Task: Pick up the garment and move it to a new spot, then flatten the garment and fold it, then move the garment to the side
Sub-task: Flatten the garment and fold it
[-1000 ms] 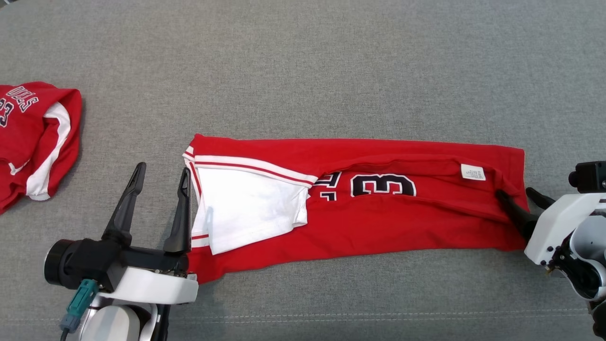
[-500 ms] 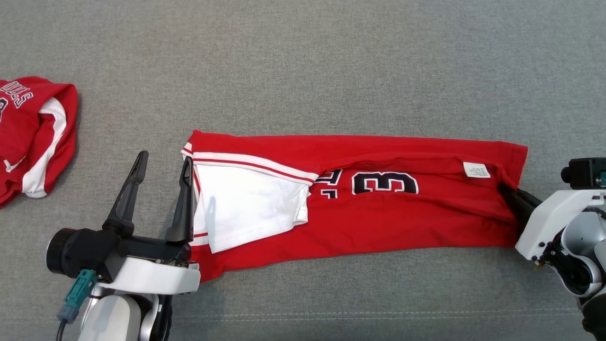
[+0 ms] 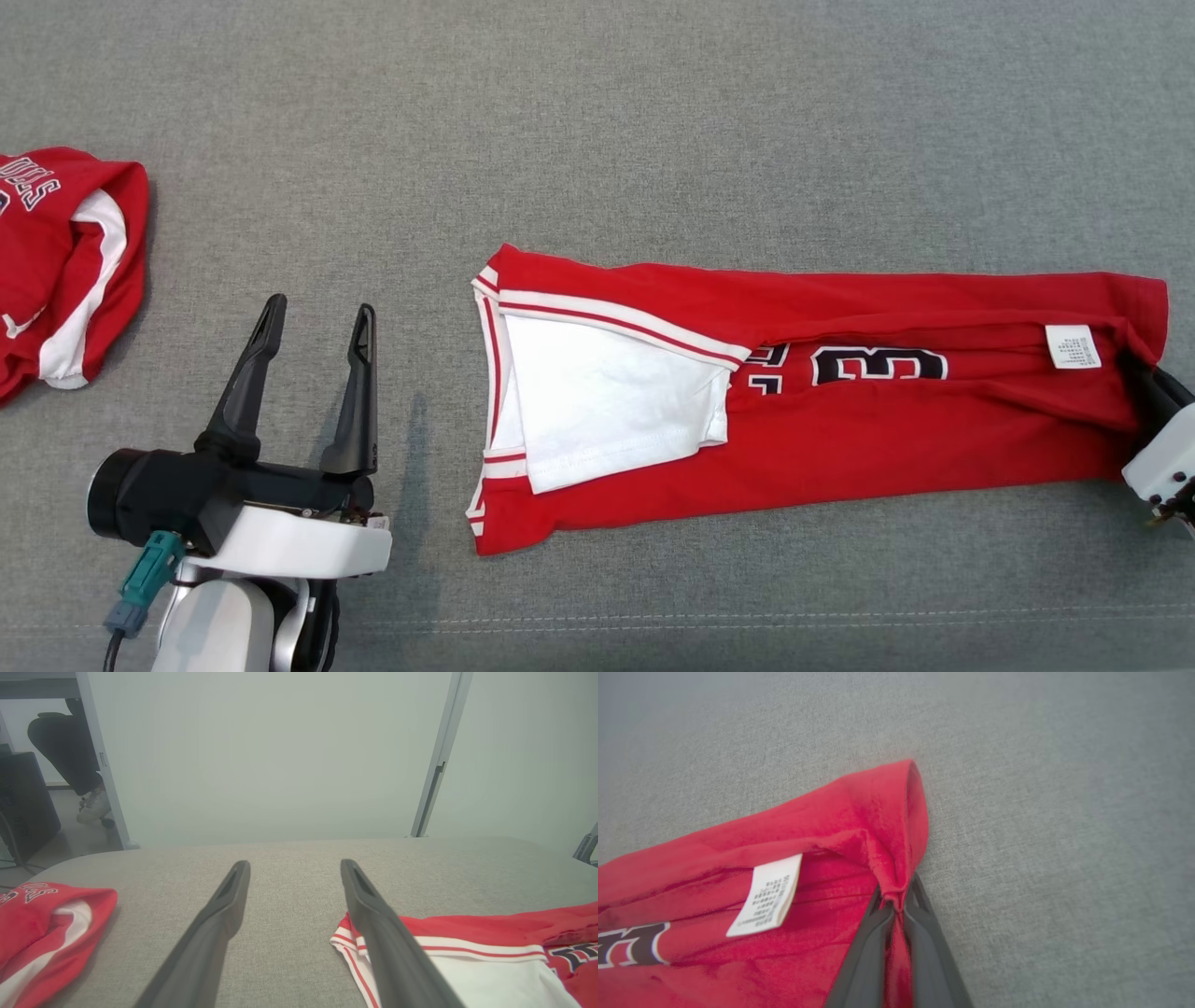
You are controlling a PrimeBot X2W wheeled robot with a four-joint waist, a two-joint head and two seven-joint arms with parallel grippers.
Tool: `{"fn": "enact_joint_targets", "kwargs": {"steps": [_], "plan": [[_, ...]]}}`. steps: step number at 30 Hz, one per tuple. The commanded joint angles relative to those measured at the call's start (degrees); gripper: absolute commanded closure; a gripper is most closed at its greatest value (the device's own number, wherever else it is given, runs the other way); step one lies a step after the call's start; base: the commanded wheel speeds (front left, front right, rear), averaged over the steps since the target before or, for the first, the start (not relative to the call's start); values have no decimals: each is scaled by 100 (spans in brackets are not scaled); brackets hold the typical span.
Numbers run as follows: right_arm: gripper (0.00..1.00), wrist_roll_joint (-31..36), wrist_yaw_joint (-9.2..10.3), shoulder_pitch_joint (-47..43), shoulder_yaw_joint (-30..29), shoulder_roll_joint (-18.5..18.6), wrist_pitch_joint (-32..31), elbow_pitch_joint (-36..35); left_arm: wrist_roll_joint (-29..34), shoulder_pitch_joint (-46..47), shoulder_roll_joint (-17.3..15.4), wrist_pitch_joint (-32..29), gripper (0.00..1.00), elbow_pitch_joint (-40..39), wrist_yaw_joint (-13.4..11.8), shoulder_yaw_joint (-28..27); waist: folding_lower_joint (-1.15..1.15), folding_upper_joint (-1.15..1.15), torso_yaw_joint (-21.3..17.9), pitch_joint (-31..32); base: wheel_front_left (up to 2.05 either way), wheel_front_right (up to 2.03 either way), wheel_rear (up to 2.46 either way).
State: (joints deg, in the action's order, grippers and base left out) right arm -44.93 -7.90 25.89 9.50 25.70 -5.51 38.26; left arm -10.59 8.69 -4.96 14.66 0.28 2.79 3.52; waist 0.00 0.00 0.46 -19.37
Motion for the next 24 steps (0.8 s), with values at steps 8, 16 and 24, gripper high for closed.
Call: {"fn": "enact_joint_targets", "kwargs": {"steps": [8,16,24], "plan": [[100,-183,42,-2,133,-83,56,-1156,120,194,-53,34,0,-152,126,-320,0,0,-63,35,0,0,0],[100,-35,42,-212,387,-1016,-61,-3197,137,215,21,34,0,-106,211,-348,0,0,-27,83,0,0,0],[100,381,42,-79,1201,-2209,-117,-3414,96,282,122,34,0,-64,293,-245,0,0,288,59,0,0,0]]}}
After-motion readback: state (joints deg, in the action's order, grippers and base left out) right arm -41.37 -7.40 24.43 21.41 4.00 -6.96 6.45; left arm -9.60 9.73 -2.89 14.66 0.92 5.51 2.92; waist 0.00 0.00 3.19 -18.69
